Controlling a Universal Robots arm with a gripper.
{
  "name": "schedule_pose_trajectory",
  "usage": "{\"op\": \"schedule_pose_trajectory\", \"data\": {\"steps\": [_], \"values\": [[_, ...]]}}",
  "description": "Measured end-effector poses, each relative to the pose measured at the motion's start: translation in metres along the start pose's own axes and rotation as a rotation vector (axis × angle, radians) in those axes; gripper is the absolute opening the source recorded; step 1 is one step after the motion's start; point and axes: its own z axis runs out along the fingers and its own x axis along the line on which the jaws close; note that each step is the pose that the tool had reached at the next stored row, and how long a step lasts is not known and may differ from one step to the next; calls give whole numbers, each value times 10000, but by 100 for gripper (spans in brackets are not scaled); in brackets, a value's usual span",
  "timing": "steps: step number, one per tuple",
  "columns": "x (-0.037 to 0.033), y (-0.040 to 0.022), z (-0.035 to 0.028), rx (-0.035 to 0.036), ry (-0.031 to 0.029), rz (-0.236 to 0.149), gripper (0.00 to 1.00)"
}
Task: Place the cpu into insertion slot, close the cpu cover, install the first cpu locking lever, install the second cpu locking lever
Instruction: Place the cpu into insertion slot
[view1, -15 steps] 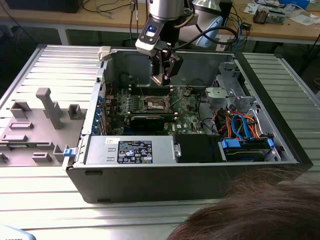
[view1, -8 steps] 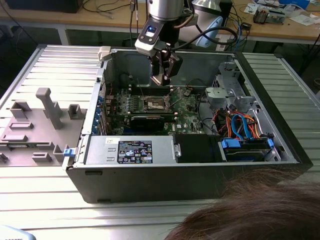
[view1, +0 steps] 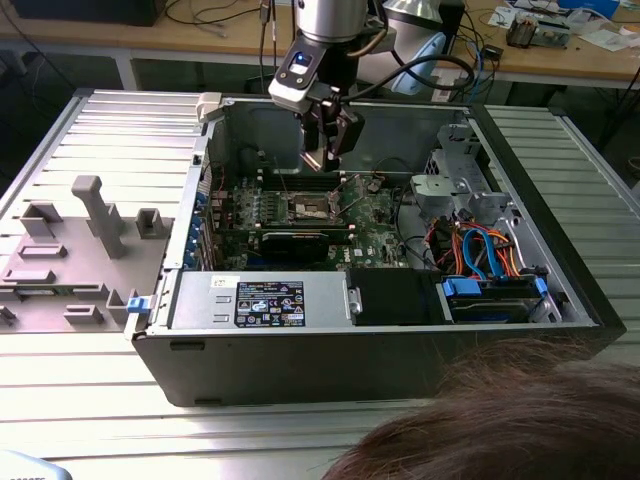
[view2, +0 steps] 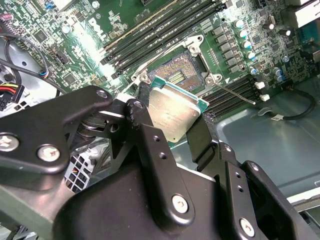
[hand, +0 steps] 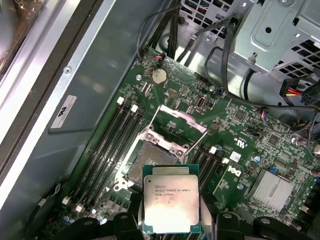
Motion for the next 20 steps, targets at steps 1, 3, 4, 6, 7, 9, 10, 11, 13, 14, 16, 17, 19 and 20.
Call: {"op": "schedule_pose_trajectory", "data": {"steps": [1,3,4,6,7,9,10,11,13,14,16,17,19,20], "values": [[0,0,1,1,0,9,54],[0,-1,3,1,0,30,54],[0,-1,4,1,0,39,54],[0,-1,5,2,0,57,54],[1,-1,6,2,0,69,54],[1,-1,8,3,0,87,54],[1,-1,9,3,0,95,54],[1,-2,10,3,0,106,54],[2,-3,13,4,0,137,54],[2,-3,15,4,0,151,54],[2,-3,18,5,0,168,54],[2,-3,19,6,0,180,54],[3,-4,22,5,1,193,54],[3,-4,23,6,1,201,54]]}}
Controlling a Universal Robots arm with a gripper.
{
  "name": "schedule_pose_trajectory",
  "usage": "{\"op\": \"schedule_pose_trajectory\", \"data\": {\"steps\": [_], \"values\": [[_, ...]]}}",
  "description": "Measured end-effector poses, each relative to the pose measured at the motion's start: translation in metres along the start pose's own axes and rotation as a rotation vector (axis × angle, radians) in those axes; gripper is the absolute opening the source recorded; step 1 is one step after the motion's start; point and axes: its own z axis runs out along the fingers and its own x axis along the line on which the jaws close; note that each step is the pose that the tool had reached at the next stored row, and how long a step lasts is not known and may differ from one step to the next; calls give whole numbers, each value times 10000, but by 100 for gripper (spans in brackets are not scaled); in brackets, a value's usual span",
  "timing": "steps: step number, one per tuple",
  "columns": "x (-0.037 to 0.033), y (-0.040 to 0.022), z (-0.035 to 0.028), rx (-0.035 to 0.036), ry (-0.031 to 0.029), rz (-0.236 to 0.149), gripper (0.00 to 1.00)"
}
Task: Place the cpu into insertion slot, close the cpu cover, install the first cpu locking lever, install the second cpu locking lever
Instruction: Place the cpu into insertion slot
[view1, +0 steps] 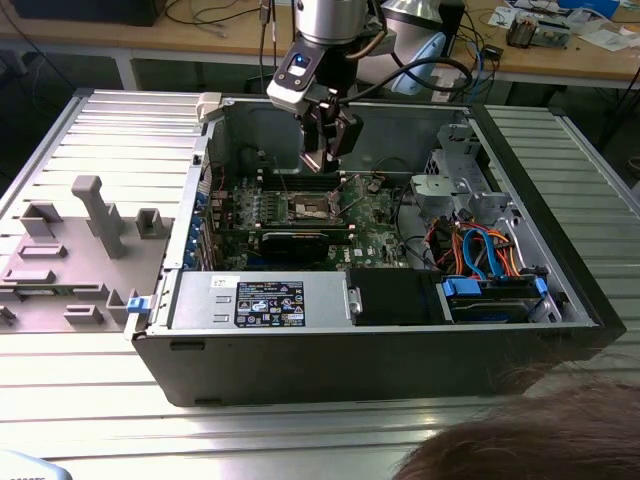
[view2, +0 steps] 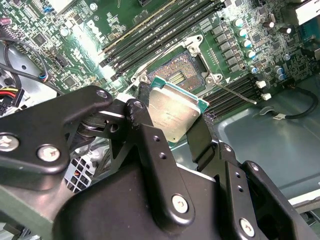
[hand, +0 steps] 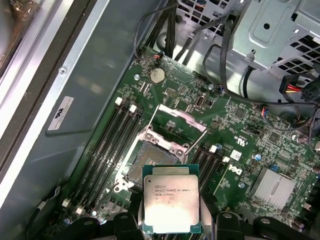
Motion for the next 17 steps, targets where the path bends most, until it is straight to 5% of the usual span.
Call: {"op": "schedule_pose_trajectory", "data": {"steps": [17], "values": [[2,-3,19,3,0,141,54]]}}
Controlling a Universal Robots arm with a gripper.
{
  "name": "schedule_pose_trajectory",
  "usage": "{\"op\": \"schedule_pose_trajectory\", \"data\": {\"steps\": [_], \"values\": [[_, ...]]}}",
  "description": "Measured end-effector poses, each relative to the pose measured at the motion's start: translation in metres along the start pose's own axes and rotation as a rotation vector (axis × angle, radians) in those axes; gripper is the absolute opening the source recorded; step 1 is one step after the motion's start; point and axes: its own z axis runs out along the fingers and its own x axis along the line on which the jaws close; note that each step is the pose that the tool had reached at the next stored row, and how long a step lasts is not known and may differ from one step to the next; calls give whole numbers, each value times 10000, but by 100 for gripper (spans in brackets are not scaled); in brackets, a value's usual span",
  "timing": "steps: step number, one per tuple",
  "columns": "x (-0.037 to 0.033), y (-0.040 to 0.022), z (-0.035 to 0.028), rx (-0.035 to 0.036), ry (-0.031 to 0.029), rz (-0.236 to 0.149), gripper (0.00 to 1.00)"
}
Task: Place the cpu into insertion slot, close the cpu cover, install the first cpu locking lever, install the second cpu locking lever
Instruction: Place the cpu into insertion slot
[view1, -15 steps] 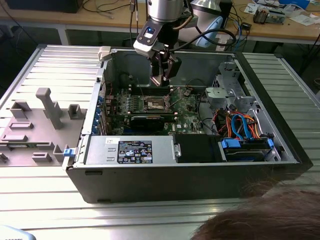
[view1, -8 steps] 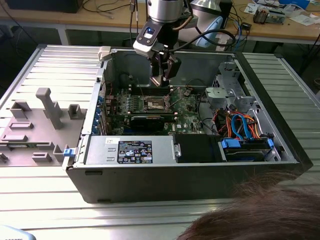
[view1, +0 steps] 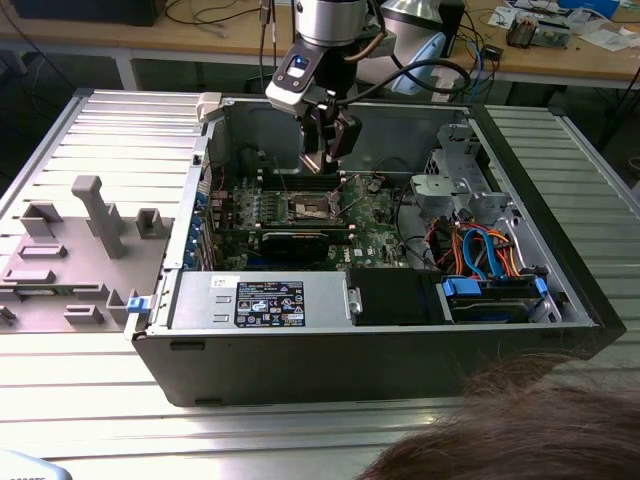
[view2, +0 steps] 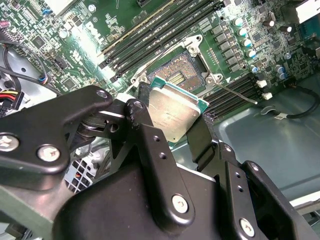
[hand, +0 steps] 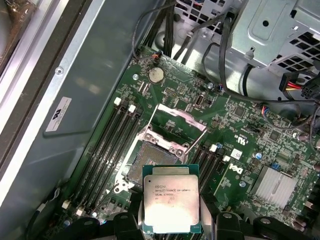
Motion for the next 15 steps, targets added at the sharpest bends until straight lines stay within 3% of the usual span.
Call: {"op": "schedule_pose_trajectory", "data": {"steps": [9,15], "values": [[1,-2,10,2,-1,64,54],[8,-12,82,9,0,319,54]]}}
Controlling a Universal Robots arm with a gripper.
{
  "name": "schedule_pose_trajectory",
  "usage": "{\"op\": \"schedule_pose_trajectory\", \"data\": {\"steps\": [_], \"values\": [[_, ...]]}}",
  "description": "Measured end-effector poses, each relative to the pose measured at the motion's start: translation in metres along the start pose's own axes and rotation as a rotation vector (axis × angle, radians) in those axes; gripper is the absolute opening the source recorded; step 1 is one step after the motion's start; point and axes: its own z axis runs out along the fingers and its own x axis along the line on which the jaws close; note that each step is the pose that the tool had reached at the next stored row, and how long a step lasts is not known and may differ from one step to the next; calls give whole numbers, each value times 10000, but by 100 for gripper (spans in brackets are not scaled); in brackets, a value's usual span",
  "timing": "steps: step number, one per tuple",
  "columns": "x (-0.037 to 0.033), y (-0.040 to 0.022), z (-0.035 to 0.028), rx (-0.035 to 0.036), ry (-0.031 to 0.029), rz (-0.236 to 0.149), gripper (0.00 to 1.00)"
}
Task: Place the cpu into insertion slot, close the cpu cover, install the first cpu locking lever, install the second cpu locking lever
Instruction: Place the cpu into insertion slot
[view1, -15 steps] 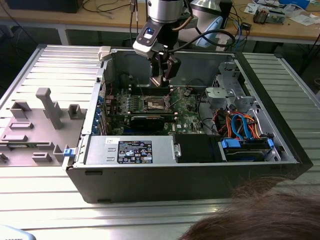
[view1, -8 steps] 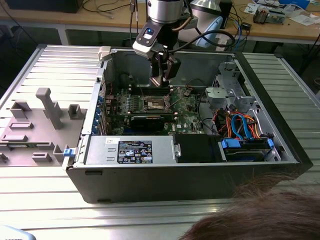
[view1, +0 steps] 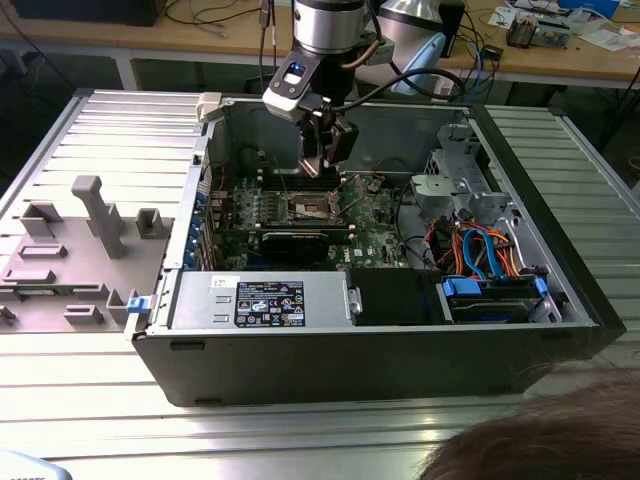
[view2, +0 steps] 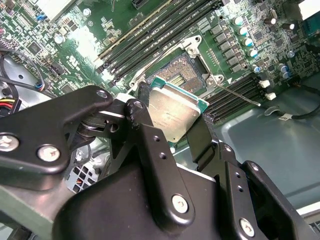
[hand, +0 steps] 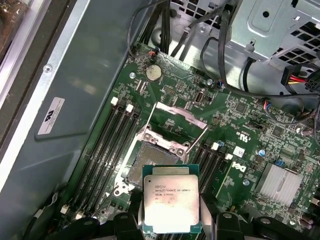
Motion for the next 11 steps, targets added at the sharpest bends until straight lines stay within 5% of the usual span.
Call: {"op": "schedule_pose_trajectory", "data": {"steps": [11], "values": [[1,-2,22,9,0,342,54]]}}
